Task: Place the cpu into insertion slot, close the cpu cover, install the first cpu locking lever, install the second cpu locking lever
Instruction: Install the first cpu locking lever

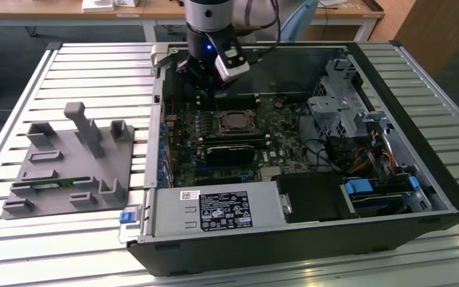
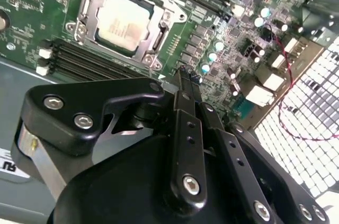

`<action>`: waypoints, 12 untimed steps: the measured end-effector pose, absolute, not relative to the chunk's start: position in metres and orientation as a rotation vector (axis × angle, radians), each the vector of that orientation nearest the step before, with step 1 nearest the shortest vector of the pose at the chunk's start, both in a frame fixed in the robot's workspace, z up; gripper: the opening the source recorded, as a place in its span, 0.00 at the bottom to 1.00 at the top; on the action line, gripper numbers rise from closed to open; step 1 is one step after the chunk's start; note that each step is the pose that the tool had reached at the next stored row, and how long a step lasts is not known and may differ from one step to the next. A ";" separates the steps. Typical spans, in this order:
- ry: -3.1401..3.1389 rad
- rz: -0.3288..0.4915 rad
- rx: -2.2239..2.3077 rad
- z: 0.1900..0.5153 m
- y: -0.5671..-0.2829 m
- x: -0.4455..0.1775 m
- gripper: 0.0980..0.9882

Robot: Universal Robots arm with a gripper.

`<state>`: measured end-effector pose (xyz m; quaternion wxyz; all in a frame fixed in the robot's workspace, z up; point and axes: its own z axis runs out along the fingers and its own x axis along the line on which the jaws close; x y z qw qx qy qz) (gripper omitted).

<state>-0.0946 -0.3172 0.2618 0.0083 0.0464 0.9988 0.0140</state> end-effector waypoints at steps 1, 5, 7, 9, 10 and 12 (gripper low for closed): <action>3.121 0.044 0.145 0.262 -0.316 -0.095 0.01; 3.121 0.044 0.144 0.260 -0.311 -0.097 0.01; 3.122 0.044 0.141 0.260 -0.307 -0.097 0.01; 3.122 0.044 0.134 0.260 -0.304 -0.098 0.01; 3.122 0.044 0.132 0.259 -0.302 -0.098 0.01; 3.122 0.044 0.128 0.258 -0.300 -0.099 0.01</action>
